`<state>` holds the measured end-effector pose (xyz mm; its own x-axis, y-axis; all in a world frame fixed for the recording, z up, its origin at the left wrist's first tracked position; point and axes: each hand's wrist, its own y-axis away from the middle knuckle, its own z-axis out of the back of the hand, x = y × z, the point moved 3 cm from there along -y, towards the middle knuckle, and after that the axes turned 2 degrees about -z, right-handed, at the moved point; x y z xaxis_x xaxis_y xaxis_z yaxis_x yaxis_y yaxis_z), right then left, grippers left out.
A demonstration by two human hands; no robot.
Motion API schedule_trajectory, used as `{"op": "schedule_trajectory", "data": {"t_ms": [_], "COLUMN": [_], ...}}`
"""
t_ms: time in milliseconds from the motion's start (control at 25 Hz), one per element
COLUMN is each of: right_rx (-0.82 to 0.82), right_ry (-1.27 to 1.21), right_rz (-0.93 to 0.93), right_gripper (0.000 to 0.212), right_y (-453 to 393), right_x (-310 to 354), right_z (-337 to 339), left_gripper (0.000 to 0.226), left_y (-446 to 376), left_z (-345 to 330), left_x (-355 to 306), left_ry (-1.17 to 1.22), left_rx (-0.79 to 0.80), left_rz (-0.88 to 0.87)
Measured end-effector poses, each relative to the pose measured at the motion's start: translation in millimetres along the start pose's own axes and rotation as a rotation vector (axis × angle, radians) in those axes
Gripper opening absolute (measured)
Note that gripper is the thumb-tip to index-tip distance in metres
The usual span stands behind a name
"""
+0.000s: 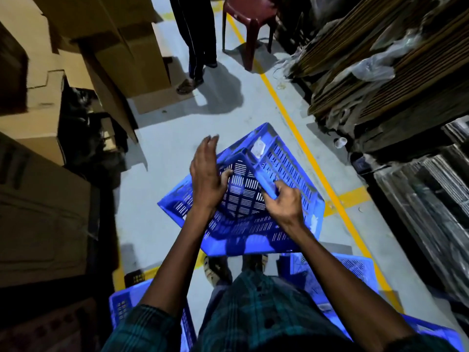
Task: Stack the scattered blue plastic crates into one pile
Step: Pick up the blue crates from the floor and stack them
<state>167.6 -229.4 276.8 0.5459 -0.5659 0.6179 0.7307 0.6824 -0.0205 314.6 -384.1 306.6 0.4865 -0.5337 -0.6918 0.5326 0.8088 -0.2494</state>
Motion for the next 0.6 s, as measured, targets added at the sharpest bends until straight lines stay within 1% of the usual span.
{"op": "schedule_trajectory", "data": {"t_ms": [40,80,200,280,400,480,560,600], "right_rx": [-0.022,-0.041,-0.156,-0.200,-0.228,-0.202,-0.162,-0.141], "right_ry": [-0.025,-0.051,-0.153,-0.226,-0.385,-0.499,-0.550,-0.557], "right_rz": [-0.021,-0.052,-0.089,-0.098,-0.132,-0.147,-0.127,-0.116], "right_gripper": [0.028,0.032,0.048,0.048,0.040,0.043,0.046,0.046], "right_y": [1.2,3.7,17.8,29.9,48.9,54.7,56.3,57.0], "right_x": [1.9,0.6,-1.8,-0.9,-6.4,-10.2,-7.4,-3.9], "right_z": [8.1,16.2,45.3,58.4,72.9,78.8,85.3,87.1], "left_gripper": [0.089,0.093,0.109,0.116,0.121,0.120,0.115,0.109], "left_y": [14.1,27.6,59.5,75.2,95.9,95.3,83.5,76.9], "left_z": [2.1,-1.5,-18.2,-25.3,-27.0,-19.0,-11.2,-7.8], "left_x": [12.1,27.5,68.1,96.7,136.0,156.6,174.2,181.1], "left_ry": [0.040,0.089,0.140,0.139,0.212,0.234,0.239,0.264], "left_rx": [-0.069,-0.105,-0.113,-0.099,-0.088,-0.098,-0.130,-0.161], "left_rz": [0.091,0.197,0.491,0.667,0.958,1.065,1.075,1.072]}}
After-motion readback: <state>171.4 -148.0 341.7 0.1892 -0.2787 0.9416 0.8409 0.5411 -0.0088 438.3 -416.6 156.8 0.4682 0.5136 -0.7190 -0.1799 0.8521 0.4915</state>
